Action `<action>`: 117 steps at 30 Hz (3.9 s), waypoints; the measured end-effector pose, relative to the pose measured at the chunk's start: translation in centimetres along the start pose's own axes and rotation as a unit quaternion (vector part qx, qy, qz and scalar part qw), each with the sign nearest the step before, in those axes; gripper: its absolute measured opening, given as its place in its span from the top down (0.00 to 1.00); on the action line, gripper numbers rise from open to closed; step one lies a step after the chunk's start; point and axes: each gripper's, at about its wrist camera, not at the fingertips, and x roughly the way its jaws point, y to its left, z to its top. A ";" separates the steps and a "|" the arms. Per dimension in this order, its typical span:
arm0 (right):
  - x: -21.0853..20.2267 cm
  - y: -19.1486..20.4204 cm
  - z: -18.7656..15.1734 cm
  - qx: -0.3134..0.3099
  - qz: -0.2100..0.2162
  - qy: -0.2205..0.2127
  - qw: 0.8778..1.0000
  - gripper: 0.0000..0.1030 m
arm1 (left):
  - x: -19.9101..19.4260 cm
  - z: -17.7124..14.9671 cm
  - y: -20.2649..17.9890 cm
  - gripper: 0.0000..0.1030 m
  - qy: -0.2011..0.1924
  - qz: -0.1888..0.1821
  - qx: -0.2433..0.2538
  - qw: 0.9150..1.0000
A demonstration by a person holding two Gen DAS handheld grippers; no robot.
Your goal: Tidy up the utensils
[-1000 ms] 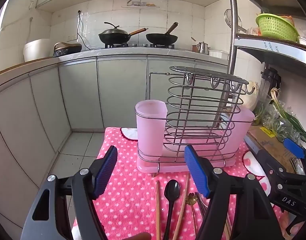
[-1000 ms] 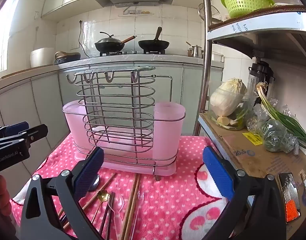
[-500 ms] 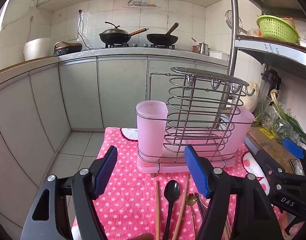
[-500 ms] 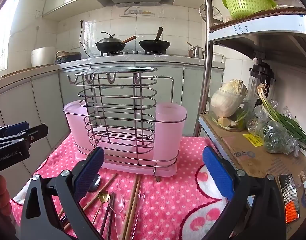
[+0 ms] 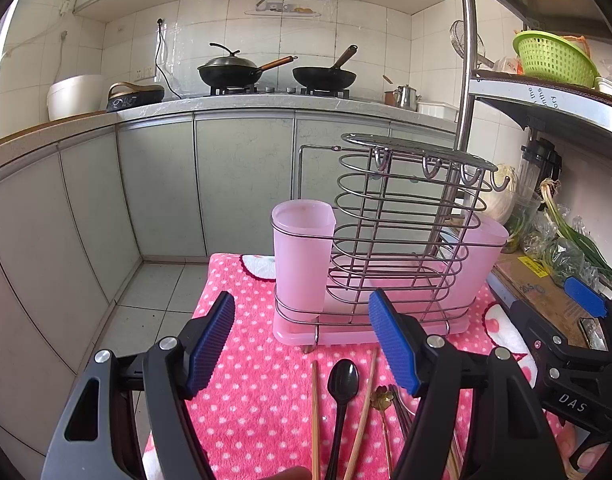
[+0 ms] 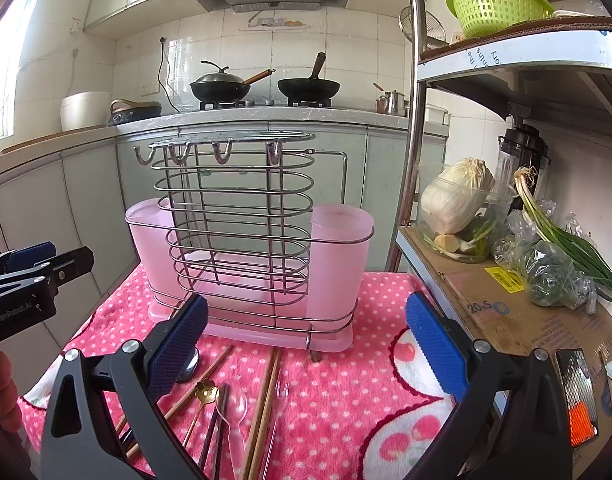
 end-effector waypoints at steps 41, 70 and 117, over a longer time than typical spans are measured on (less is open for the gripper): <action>0.0 -0.3 -0.2 -0.004 -0.009 0.015 1.000 0.03 | 1.1 -1.5 0.6 0.33 0.036 -0.003 -0.001 0.999; 0.8 -0.8 -1.6 0.019 0.006 0.064 0.998 0.03 | 3.2 -3.4 1.8 0.34 0.105 0.018 -0.015 0.994; 9.3 -5.0 -5.8 0.183 0.127 0.303 0.926 0.55 | 16.3 -7.3 0.9 0.92 0.374 -0.077 -0.027 0.924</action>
